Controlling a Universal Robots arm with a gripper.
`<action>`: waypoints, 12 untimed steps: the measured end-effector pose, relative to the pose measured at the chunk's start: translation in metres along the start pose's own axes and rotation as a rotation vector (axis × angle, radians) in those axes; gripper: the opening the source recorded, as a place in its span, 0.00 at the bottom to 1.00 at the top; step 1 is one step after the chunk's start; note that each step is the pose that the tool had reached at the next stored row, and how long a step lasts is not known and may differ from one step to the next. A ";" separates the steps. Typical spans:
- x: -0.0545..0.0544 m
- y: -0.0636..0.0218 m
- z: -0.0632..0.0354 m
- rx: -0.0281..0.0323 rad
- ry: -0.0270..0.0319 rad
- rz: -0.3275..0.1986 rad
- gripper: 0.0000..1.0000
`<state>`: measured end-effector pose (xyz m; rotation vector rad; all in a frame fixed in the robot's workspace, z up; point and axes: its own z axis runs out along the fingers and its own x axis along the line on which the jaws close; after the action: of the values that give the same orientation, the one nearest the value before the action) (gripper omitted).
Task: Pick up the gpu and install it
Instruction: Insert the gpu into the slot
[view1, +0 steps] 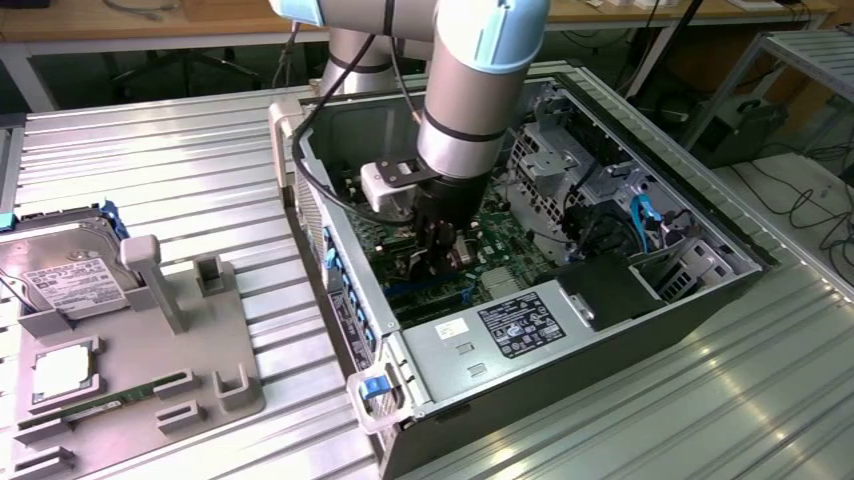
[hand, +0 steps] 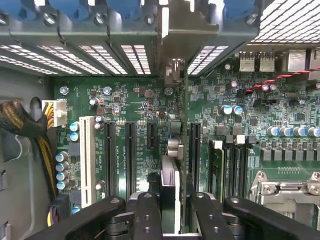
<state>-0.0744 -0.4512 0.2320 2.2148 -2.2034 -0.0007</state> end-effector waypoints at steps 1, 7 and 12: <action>0.000 -0.0001 0.0015 -0.0009 -0.0001 0.000 0.28; 0.000 -0.0001 0.0030 -0.0022 -0.0008 0.000 0.28; 0.000 0.0009 0.0100 -0.0021 -0.0017 -0.001 0.28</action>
<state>-0.0754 -0.4511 0.2220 2.2152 -2.2026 -0.0050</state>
